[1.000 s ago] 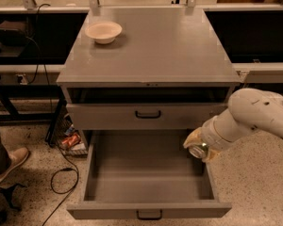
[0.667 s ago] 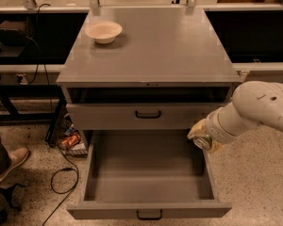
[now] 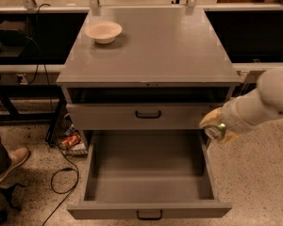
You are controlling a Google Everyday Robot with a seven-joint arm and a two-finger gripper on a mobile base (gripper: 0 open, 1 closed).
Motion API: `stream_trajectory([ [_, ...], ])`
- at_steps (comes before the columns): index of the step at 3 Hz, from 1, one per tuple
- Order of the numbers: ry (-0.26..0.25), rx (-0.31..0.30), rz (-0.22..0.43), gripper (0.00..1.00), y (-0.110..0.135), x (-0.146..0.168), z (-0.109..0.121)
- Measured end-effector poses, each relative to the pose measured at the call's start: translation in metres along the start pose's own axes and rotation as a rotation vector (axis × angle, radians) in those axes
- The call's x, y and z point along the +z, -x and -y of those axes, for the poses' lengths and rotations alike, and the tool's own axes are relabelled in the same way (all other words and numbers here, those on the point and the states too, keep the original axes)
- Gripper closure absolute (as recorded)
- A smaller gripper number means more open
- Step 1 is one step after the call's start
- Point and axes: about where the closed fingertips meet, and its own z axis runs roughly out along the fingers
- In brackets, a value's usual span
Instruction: Pick green can from middle drawer and place on counter
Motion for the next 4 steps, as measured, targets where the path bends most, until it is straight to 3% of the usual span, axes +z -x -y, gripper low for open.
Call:
stream_trajectory([
  [1,-0.052,0.033,-0.016,1.00,-0.031,-0.032,-0.001],
  [2,-0.060,0.036,-0.070,1.00,-0.058,-0.061,0.006],
  [3,-0.026,0.011,-0.167,1.00,-0.085,-0.081,0.021],
  [4,-0.005,-0.011,-0.218,1.00,-0.098,-0.090,0.030],
])
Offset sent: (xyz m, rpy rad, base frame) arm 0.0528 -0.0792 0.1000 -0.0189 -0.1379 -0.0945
